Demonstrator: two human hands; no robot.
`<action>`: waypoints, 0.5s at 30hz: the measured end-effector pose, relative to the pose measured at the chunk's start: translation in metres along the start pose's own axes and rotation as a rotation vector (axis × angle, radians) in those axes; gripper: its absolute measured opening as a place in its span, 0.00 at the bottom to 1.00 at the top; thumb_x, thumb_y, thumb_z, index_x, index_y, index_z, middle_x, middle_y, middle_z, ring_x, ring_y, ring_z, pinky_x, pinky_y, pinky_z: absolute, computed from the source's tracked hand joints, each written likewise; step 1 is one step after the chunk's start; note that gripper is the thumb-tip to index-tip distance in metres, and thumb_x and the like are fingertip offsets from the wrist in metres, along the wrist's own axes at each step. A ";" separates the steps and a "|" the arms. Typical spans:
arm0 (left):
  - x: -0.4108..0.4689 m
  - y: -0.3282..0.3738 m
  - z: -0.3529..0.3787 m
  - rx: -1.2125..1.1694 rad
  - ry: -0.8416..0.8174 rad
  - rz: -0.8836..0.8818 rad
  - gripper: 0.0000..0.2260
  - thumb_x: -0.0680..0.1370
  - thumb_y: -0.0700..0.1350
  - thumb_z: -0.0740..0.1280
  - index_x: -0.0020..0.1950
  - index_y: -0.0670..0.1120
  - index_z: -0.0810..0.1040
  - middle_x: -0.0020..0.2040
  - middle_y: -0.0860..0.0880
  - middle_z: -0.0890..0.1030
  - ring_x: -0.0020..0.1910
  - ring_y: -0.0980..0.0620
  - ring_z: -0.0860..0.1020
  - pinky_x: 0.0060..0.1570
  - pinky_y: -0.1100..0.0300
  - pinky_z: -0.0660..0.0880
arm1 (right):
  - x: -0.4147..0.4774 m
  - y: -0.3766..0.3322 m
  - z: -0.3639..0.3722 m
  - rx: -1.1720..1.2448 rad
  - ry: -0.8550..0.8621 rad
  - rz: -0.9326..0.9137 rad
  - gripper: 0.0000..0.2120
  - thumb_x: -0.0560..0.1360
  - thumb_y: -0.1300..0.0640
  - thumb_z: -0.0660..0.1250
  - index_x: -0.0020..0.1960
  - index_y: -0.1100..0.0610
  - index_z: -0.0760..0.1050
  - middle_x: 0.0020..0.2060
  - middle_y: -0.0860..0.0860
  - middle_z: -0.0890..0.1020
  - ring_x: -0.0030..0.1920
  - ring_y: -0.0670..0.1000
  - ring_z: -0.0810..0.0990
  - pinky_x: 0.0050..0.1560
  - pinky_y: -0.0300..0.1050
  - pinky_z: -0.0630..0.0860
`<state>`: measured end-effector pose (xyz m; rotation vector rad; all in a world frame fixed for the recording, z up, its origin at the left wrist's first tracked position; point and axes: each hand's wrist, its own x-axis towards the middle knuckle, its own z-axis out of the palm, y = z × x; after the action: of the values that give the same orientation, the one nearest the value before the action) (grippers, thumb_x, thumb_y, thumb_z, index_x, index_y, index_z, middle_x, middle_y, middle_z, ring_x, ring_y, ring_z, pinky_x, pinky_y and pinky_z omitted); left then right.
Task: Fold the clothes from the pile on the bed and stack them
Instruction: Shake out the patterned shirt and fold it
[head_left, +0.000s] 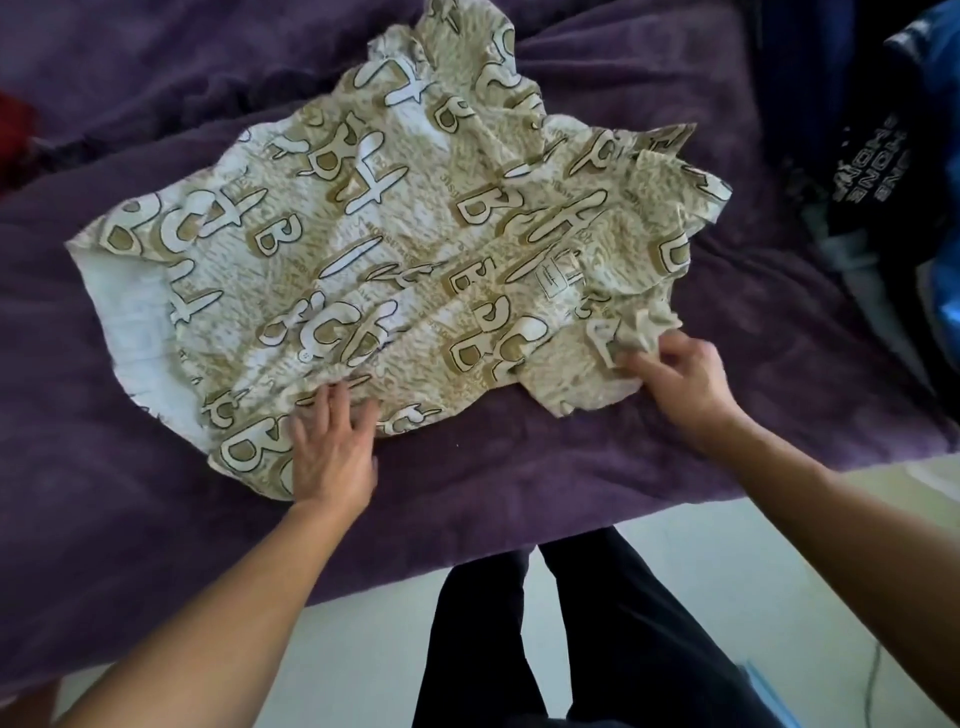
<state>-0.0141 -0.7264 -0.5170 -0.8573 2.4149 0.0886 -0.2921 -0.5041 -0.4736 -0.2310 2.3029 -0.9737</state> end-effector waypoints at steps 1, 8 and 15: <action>-0.003 -0.006 0.004 0.006 -0.013 -0.035 0.27 0.71 0.43 0.71 0.68 0.49 0.67 0.74 0.42 0.60 0.73 0.40 0.57 0.66 0.40 0.60 | 0.002 -0.006 0.000 0.169 0.109 0.025 0.06 0.69 0.56 0.72 0.34 0.55 0.78 0.27 0.43 0.79 0.29 0.39 0.75 0.30 0.35 0.71; -0.013 -0.019 0.018 -0.145 0.120 0.020 0.13 0.67 0.28 0.67 0.50 0.37 0.81 0.53 0.39 0.80 0.50 0.36 0.75 0.42 0.44 0.75 | -0.010 0.036 0.006 0.186 0.302 0.369 0.10 0.72 0.55 0.69 0.47 0.62 0.79 0.40 0.52 0.82 0.40 0.48 0.78 0.39 0.41 0.73; -0.037 -0.016 0.017 -0.183 0.143 0.100 0.16 0.64 0.30 0.72 0.51 0.36 0.82 0.48 0.40 0.81 0.46 0.38 0.78 0.39 0.47 0.79 | -0.045 -0.041 0.003 0.345 0.248 0.203 0.07 0.69 0.54 0.74 0.43 0.54 0.78 0.35 0.49 0.84 0.34 0.44 0.83 0.31 0.39 0.78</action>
<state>0.0269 -0.7141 -0.5097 -0.8478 2.6144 0.3004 -0.2572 -0.5180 -0.4252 0.2755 2.2683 -1.3290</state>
